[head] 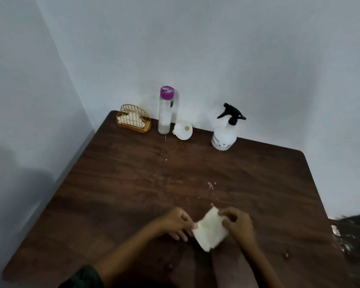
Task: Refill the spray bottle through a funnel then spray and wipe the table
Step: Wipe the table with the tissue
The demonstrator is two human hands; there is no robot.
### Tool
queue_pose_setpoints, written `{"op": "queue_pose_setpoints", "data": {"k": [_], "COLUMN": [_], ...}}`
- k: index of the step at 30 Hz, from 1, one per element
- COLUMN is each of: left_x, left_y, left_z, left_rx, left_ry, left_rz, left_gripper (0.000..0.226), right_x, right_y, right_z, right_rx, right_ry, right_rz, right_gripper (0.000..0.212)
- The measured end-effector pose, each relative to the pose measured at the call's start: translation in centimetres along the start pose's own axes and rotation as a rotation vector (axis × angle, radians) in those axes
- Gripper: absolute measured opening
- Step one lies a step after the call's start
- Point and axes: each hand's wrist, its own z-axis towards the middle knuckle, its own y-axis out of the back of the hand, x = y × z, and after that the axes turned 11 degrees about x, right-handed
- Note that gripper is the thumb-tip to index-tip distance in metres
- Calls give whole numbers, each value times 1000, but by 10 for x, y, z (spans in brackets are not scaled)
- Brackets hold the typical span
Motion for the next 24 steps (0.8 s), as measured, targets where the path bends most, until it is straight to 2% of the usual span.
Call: {"op": "queue_pose_setpoints", "data": {"k": [1, 3, 5, 7, 10, 12, 13, 16, 19, 22, 24], "left_x": [5, 14, 22, 33, 50, 58, 61, 64, 63, 62, 61], "left_y": [-5, -4, 7, 26, 55, 68, 71, 74, 77, 79, 79], "left_z": [5, 13, 15, 17, 18, 19, 18, 20, 21, 20, 19], "left_rx": [-85, -432, -731, -840, -793, -717, -676, -617, -582, -551, -534], "left_ry": [-11, -44, -47, 15, 195, 291, 318, 346, 360, 367, 377], "left_rz": [105, 374, 666, 793, 799, 788, 777, 779, 775, 762, 756], "left_gripper": [9, 14, 29, 49, 76, 85, 86, 86, 86, 86, 86], "right_x": [-15, -38, -45, -39, -40, -51, -55, -68, -59, -44, -32], "right_y": [-1, -9, -26, -49, -82, -90, -87, -68, -46, -50, -63], "right_z": [-6, -17, -26, -34, -38, -36, -34, -14, 14, 40, 45], "right_rx": [-48, -146, -173, -109, 70, 93, 53, -89, -12, 31, 112], "right_ry": [-61, -118, -140, -171, -139, -132, -154, -176, -215, -93, 11], "right_rz": [-95, -206, -187, -157, -247, -426, -466, -512, -502, -597, -657], "right_gripper": [28, 25, 29, 43, 81, 103, 109, 103, 115, 104, 108]}}
